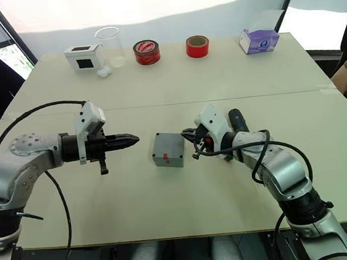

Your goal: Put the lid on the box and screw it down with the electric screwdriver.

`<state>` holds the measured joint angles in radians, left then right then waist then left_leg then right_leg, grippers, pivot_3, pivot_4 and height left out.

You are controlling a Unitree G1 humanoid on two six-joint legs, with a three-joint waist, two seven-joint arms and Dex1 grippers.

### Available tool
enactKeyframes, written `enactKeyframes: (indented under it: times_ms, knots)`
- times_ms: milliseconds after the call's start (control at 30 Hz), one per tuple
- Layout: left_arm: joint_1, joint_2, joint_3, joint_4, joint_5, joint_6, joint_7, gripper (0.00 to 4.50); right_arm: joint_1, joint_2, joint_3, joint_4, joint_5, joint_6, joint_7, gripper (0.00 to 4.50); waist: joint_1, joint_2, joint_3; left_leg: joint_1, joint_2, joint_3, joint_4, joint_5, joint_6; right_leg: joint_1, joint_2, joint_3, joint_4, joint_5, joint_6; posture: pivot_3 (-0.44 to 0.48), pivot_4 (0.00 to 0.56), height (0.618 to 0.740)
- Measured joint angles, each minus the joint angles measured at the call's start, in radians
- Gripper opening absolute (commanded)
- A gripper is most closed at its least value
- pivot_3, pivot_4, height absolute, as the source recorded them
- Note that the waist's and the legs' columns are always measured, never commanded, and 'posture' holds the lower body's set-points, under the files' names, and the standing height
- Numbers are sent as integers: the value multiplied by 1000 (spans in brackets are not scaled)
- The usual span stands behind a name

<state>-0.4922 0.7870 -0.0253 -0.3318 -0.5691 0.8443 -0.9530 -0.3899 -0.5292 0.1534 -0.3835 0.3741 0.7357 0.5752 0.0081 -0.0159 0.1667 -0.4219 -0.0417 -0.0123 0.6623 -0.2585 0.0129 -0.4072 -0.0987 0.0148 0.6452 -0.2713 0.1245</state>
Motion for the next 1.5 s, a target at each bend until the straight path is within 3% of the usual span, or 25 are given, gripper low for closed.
enactKeyframes:
  times_ms: [833,933,1167,1400,1500]
  knots:
    - [-55,-44,-22,36,15,-9,3,0,-5,37,27,76,-78,-36,19,52,-1,0,0,0,0,0,0,0,0,0,1,0,0,0,0,0,150,740]
    - [-60,-46,-22,36,15,-9,3,0,-10,37,27,82,-80,-36,22,825,-3,0,0,0,0,0,0,0,0,0,1,0,0,0,0,0,150,740]
    - [-69,-63,-22,38,15,-9,3,0,-28,39,9,87,-68,0,21,3614,-1,0,0,0,0,0,0,0,0,0,1,0,0,0,0,0,150,740]
    - [-121,-123,-23,45,-4,-7,12,0,-109,9,-160,52,71,204,19,3614,2,0,0,0,0,0,0,0,0,0,0,0,0,0,0,0,150,740]
    - [-130,-128,-46,24,-9,-19,-8,0,-193,-129,-263,58,137,377,29,4461,4,1,1,0,0,0,0,0,0,0,-1,0,0,0,0,0,150,740]
